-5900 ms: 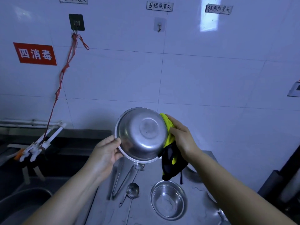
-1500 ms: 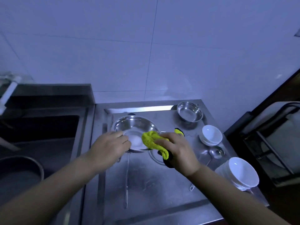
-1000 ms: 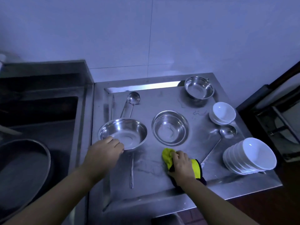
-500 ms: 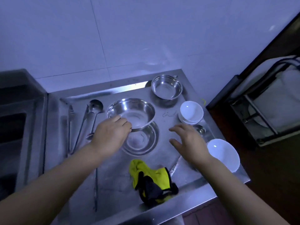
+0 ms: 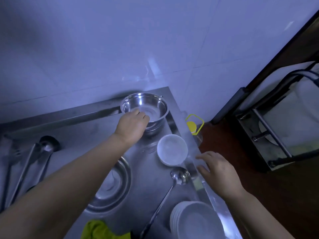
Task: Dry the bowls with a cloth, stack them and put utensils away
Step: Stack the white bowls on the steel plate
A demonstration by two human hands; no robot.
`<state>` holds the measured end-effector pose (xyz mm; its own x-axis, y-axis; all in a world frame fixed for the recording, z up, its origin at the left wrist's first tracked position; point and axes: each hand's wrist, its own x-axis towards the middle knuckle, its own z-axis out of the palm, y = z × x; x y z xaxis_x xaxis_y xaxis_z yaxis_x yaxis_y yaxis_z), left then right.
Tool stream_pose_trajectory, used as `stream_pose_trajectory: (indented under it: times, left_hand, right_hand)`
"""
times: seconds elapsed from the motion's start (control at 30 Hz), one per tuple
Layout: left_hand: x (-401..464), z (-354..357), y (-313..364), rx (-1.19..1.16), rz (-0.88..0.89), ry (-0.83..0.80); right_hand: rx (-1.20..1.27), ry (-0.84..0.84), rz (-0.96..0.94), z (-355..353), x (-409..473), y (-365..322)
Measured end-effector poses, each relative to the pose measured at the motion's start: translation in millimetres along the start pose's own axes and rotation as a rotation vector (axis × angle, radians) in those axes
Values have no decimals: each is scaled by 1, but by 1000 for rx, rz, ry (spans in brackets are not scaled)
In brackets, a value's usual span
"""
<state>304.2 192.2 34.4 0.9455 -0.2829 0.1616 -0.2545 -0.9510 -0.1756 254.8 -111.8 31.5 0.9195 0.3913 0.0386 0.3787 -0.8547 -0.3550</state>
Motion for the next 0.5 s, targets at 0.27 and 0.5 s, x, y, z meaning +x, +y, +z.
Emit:
stream_pose_trajectory:
  times: [0.27,0.5]
  left_hand:
    - [32,48,15,-1,-21,-157]
    - [41,67,16,-75,-32,-267]
  right_hand:
    - [26,-13,41,10,6,45]
    - [77,-101,108,14,9,54]
